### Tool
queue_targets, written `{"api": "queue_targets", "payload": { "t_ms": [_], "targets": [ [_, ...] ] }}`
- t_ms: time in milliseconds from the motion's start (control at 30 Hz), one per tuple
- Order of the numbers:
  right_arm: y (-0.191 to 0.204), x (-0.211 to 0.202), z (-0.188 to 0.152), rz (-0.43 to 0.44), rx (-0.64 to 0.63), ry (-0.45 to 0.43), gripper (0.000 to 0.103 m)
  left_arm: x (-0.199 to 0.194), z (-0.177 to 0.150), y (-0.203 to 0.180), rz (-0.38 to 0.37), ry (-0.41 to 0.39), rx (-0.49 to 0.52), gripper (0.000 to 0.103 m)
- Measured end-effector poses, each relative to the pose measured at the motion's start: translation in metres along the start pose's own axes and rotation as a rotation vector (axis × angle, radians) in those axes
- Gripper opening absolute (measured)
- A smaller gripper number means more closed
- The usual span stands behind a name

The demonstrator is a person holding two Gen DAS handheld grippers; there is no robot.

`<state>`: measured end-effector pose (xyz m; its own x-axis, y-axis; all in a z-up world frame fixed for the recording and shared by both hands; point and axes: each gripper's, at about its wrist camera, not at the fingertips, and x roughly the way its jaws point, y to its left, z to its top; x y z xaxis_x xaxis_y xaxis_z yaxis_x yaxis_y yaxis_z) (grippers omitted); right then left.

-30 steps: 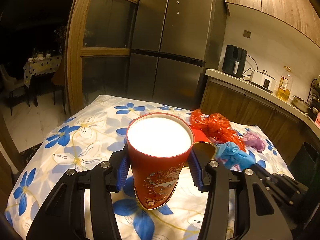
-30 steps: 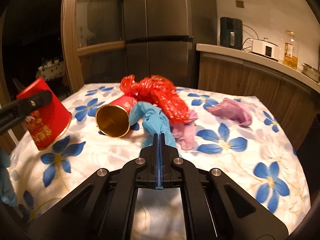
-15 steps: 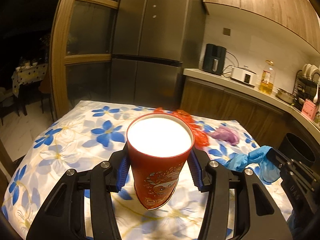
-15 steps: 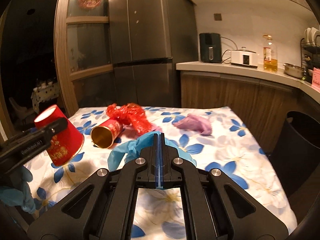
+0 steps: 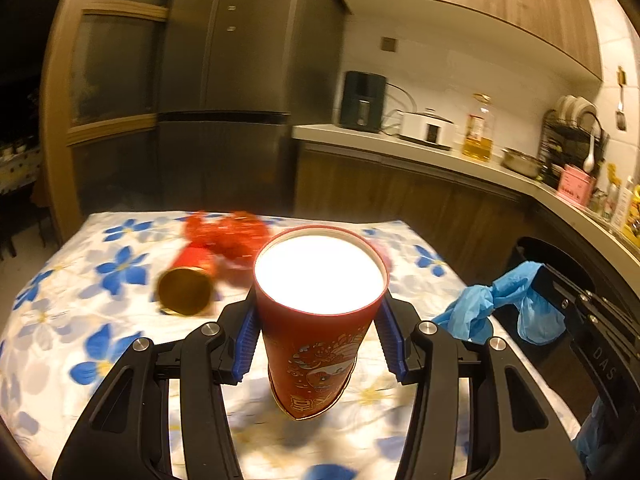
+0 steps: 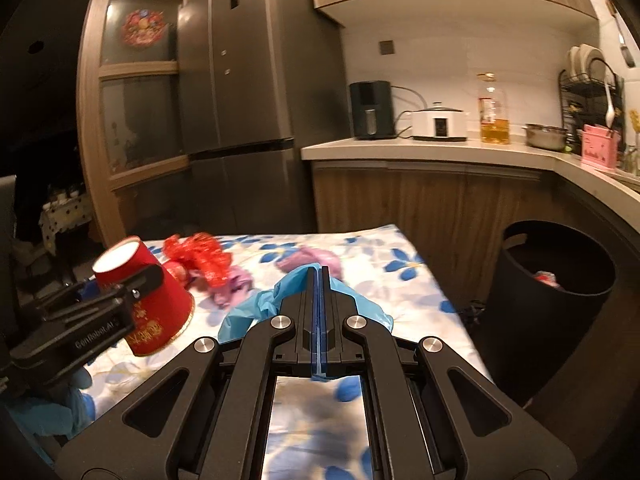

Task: Collect trash
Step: 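Carry the red paper cup and blue glove over the bin with both grippers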

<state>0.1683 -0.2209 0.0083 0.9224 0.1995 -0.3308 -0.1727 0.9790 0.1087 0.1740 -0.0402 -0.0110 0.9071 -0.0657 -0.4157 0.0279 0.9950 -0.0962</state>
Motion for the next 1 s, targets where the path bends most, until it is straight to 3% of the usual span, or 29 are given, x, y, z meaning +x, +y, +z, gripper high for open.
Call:
{"api": "queue_targets", "payload": {
  "t_ms": [433,1000],
  "targets": [
    [-0.084,-0.013,0.012,-0.155,0.052,-0.043,0.001,0.039,0.012,-0.111,-0.16,0.013,0.11,0.05],
    [-0.172,-0.021,0.029,-0.324,0.114,-0.091,0.001,0.075,0.033,-0.207,-0.299,0.002,0.196,0.05]
  ]
}}
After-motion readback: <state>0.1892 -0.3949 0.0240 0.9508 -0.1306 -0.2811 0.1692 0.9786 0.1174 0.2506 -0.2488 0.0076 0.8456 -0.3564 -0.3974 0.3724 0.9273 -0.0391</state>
